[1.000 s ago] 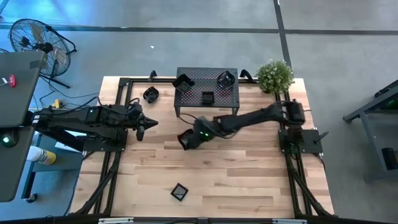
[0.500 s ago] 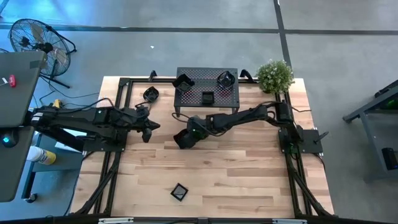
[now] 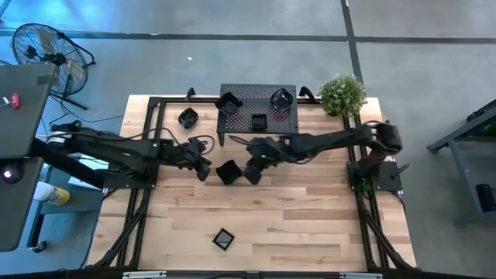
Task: Pick & Place Mini shaped plates
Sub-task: Stack the black distorted square plate on top of the black distorted square plate on the shelf
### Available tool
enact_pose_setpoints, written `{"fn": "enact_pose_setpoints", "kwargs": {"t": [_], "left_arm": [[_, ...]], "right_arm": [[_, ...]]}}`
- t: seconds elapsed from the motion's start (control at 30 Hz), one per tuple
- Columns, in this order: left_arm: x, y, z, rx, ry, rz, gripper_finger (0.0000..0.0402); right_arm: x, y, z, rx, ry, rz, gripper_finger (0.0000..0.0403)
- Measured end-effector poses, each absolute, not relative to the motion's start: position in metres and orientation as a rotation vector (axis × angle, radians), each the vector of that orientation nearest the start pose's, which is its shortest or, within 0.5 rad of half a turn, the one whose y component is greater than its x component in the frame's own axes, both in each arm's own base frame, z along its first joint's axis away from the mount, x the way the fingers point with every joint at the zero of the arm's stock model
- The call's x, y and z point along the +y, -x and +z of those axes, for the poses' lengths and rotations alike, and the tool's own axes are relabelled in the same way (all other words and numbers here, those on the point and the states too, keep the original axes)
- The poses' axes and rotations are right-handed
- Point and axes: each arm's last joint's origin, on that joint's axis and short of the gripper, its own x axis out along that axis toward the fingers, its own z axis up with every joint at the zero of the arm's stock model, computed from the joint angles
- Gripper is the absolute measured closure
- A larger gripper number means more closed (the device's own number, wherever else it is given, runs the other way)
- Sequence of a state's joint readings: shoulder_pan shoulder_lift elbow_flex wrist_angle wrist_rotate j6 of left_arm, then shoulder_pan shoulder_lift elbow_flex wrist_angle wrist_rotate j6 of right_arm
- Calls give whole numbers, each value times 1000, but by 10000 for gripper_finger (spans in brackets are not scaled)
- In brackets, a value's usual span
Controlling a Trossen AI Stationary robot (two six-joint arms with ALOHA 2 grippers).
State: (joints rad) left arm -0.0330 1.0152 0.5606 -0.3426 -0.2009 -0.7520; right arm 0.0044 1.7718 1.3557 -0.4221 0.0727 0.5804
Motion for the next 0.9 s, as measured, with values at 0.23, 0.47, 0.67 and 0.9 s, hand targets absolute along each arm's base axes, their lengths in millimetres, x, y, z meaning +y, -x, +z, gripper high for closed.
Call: {"fn": "enact_pose_setpoints", "kwargs": {"t": [0.23,0.47,0.67,0.9], "left_arm": [[-1,-222,181,759,619,482,328],[6,-249,168,800,578,522,256],[20,-262,155,838,609,539,261],[20,-265,144,923,626,413,327]], "right_arm": [[2,-338,251,647,-529,-256,390],[1,-303,250,523,-557,-247,398],[0,-287,248,499,-554,-259,398],[0,-285,247,494,-525,-260,400]]}}
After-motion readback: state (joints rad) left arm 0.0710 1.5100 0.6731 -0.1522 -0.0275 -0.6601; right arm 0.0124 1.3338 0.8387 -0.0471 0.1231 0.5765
